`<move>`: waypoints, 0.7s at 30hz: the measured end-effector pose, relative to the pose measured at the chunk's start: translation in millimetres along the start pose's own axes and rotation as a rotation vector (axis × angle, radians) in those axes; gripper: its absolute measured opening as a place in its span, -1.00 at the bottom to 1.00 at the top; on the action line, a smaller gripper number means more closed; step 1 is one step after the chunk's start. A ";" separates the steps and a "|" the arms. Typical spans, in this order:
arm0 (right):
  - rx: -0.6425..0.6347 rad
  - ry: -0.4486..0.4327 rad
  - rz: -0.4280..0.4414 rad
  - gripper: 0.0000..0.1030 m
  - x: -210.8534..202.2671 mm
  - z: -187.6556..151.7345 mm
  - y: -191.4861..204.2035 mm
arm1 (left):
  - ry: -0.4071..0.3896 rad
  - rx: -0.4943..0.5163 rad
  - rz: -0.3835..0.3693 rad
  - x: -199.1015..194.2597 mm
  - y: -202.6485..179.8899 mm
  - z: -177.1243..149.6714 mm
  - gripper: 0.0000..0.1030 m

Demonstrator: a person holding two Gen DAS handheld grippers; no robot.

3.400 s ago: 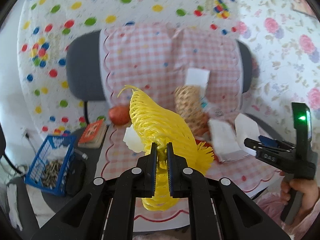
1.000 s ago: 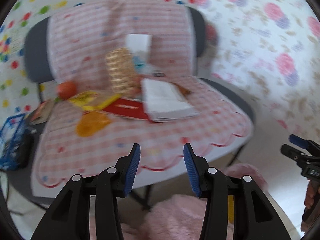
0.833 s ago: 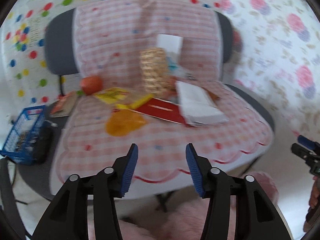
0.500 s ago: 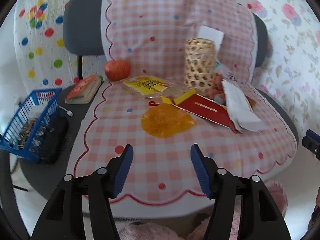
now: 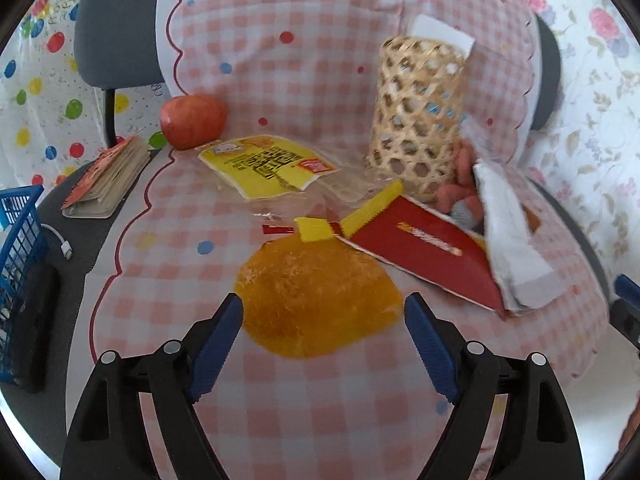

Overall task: Collect trash
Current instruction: 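Return both tools to the chair and grasp the orange peel with the left tool, then hold the orange peel in the left tool while the right tool grasps the yellow snack wrapper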

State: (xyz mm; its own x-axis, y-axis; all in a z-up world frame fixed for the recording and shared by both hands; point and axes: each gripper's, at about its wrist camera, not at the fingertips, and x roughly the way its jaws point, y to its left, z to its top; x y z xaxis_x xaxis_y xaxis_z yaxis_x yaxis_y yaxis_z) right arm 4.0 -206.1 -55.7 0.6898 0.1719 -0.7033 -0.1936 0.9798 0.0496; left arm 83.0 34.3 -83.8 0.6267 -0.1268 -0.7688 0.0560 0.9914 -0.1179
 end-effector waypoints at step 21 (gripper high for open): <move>-0.062 0.011 0.038 0.36 0.5 -2.2 24.0 | -0.101 -0.059 0.006 -84.1 47.5 -27.7 -0.86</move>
State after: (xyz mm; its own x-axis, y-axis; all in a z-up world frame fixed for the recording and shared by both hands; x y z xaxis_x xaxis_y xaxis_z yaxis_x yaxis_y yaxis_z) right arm -1.8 -182.7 -56.5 0.6735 0.2074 -0.7095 -0.2627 0.9643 0.0325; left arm 11.4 91.2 -42.1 0.7019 -0.1144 -0.7030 0.0079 0.9882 -0.1530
